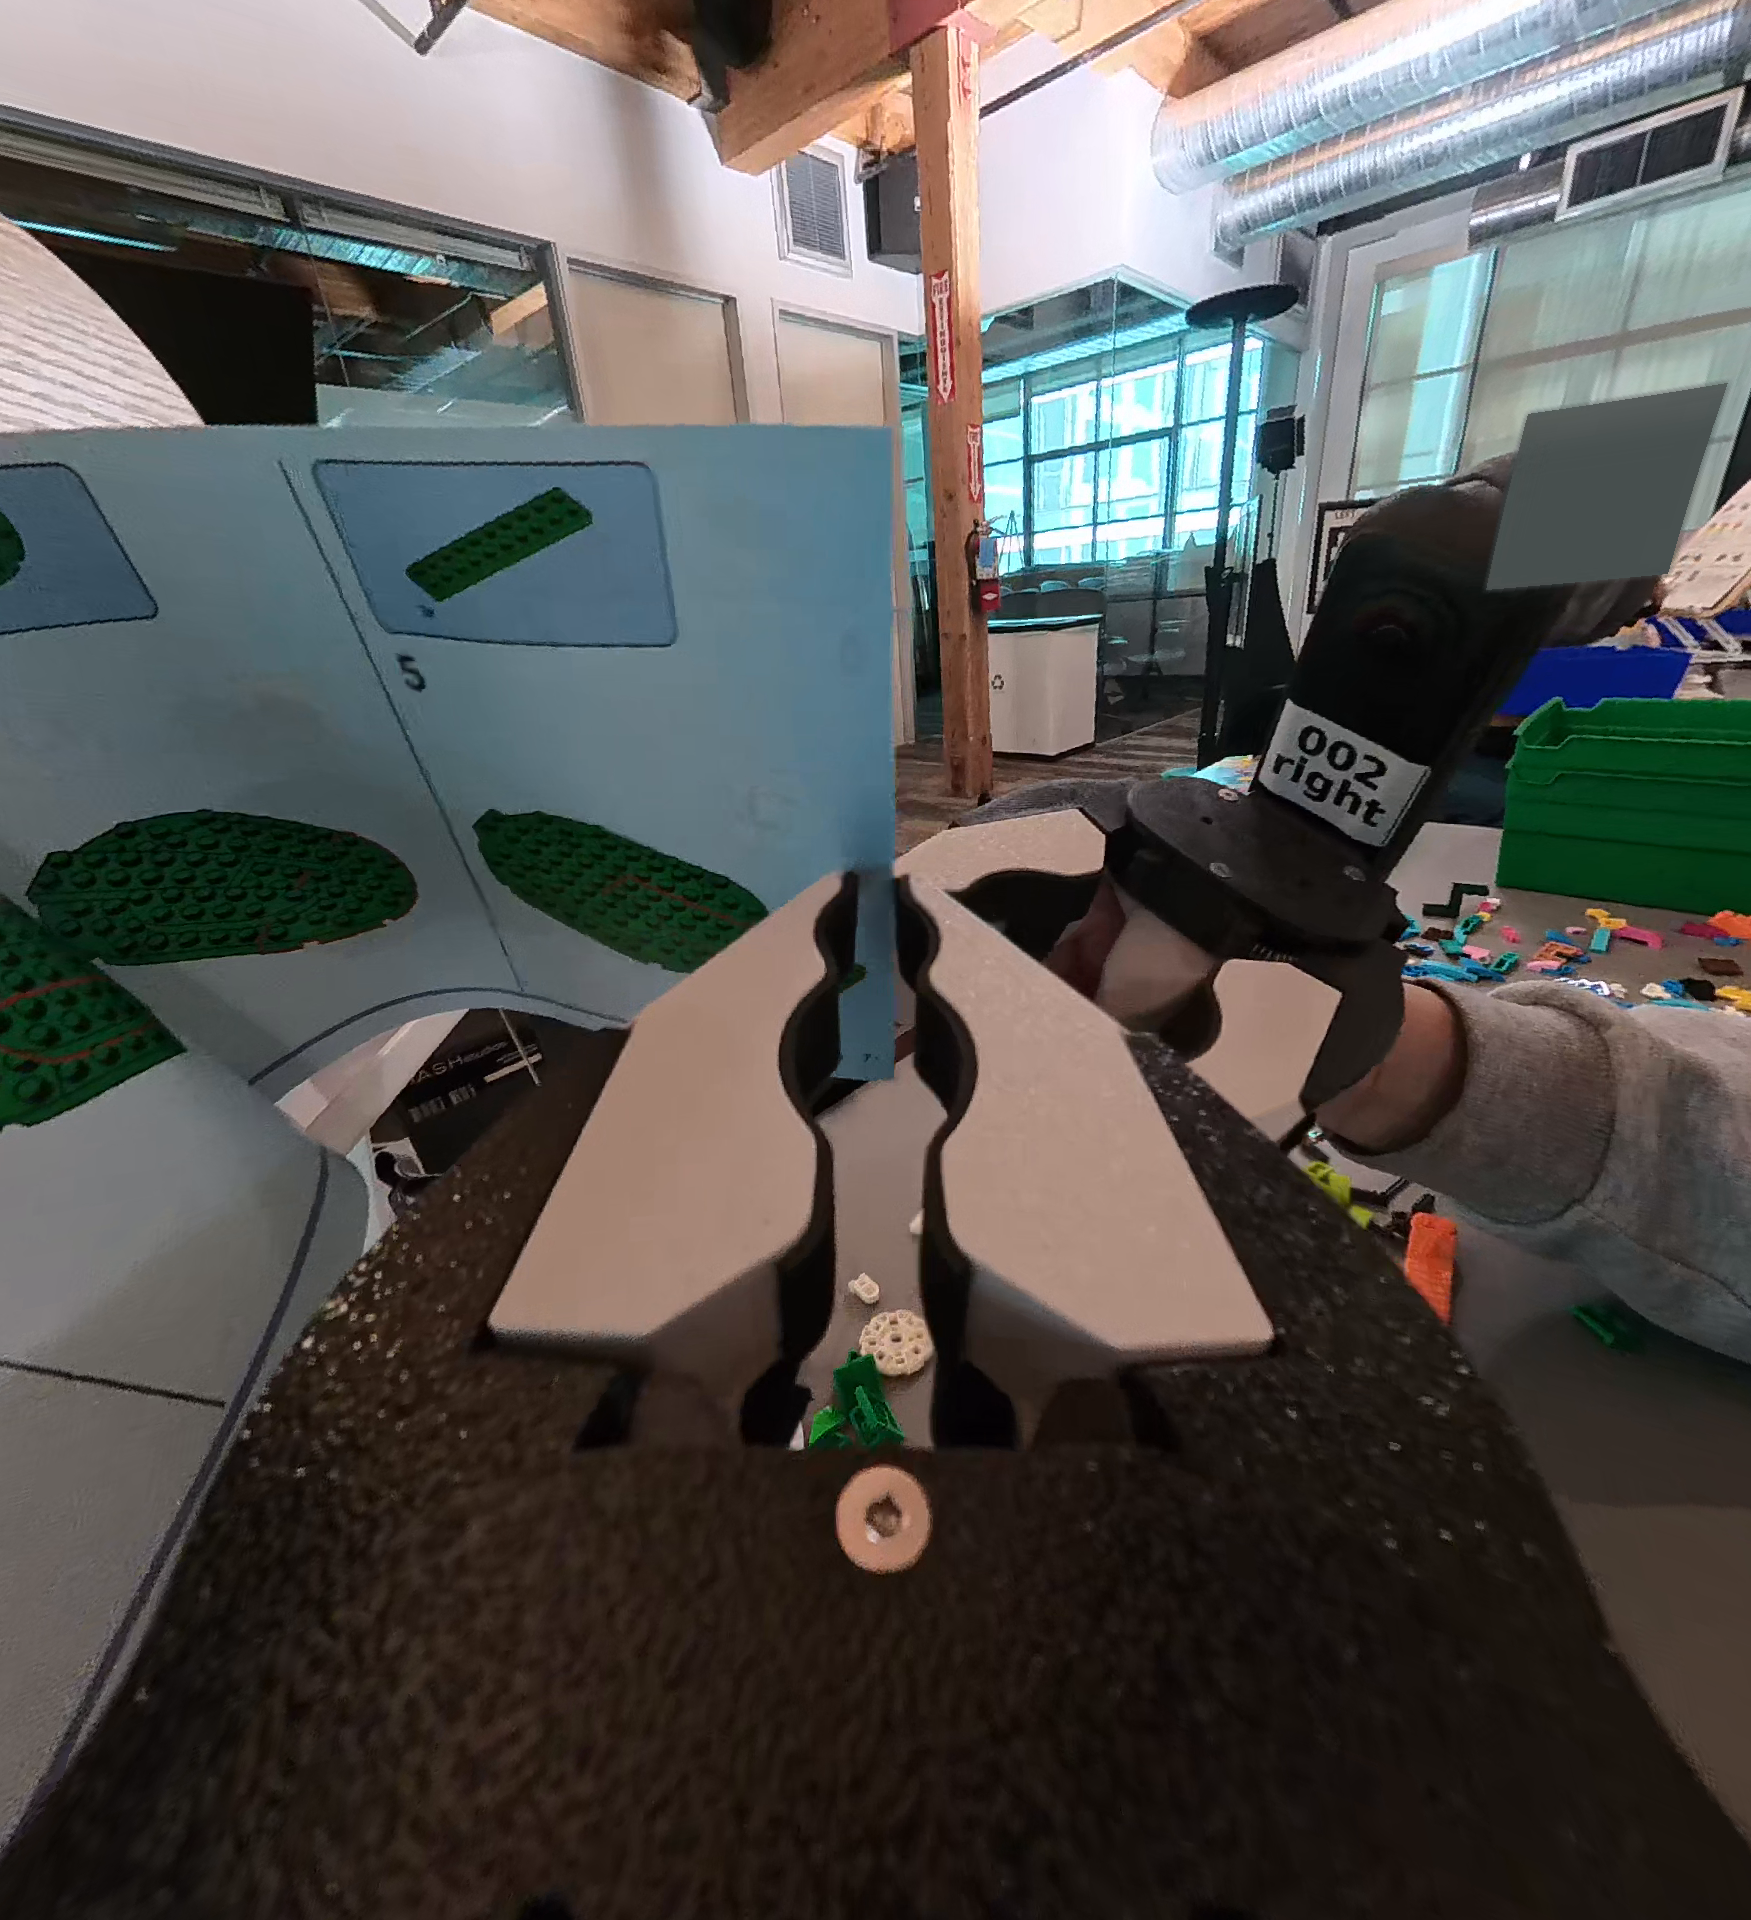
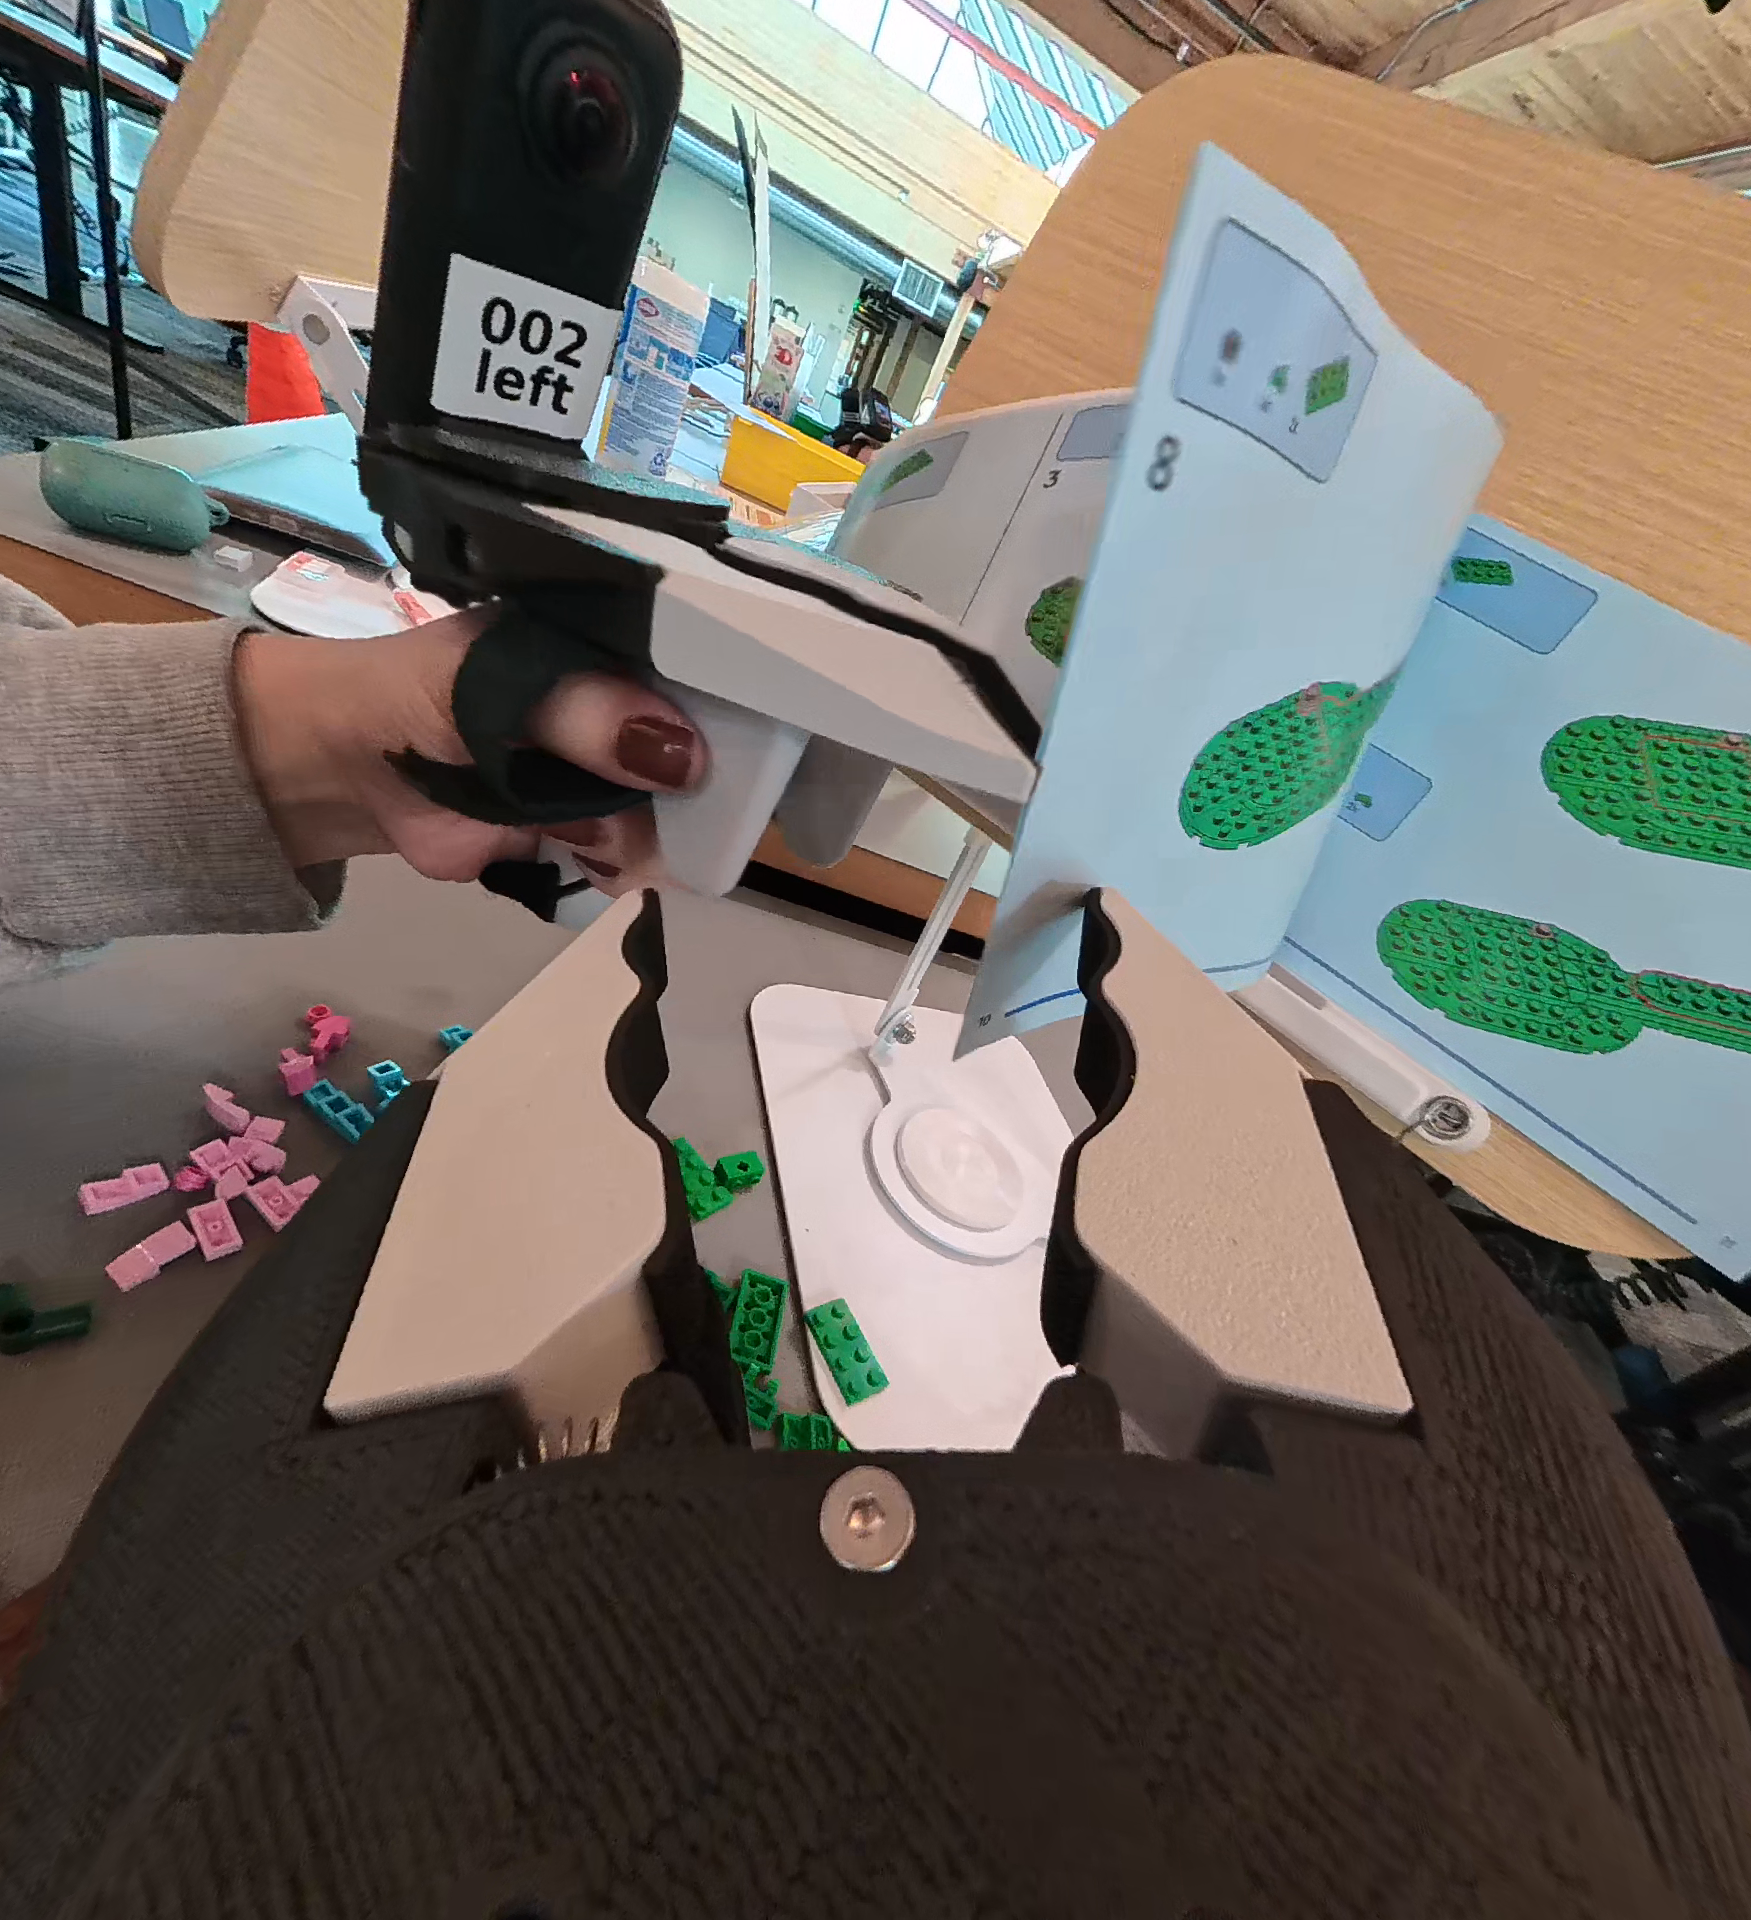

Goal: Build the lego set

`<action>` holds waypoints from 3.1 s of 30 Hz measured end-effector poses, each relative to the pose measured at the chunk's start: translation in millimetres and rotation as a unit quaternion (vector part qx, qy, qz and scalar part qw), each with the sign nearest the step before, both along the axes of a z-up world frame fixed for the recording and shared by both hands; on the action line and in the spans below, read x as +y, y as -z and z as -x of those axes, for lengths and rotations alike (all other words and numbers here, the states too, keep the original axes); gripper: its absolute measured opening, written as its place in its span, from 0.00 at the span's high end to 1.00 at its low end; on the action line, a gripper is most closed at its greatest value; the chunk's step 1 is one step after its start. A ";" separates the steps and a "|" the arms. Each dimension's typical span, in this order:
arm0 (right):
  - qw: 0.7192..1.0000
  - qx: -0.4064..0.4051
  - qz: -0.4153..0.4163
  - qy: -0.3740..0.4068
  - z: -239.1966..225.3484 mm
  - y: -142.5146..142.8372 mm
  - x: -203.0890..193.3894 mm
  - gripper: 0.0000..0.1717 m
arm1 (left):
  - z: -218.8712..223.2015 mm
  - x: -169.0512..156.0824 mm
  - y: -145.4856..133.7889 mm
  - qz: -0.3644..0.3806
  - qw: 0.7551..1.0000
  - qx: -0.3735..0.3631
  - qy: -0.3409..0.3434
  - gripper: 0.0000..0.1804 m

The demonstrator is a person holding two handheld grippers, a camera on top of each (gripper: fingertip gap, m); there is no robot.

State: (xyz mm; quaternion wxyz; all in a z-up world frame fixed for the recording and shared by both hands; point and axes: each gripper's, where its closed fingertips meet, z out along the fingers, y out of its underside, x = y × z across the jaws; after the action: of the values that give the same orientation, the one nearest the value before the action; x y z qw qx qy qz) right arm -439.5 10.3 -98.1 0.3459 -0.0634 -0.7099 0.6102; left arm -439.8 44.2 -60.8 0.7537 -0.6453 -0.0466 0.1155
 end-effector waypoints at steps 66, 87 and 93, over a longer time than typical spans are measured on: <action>0.918 0.105 0.135 0.356 43.9 -59.0 135.5 0.80 | 18.3 -9.5 4.5 0.004 0.999 -0.034 -0.042 1.00; 0.968 -0.029 -0.100 0.229 97.0 -17.4 -51.4 0.95 | 67.9 -204.6 -10.2 0.016 0.904 -0.148 -0.402 1.00; 0.972 -0.049 -0.080 0.216 108.5 -17.9 -70.3 0.95 | 67.2 -212.6 -16.9 -0.025 0.906 -0.155 -0.393 0.93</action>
State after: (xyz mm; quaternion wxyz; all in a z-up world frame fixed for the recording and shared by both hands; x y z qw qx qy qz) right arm -548.0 -60.0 -80.2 0.4383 -0.2169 -0.7420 0.4585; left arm -507.0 -168.4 -43.8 0.6469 -0.5652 -0.4154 0.2993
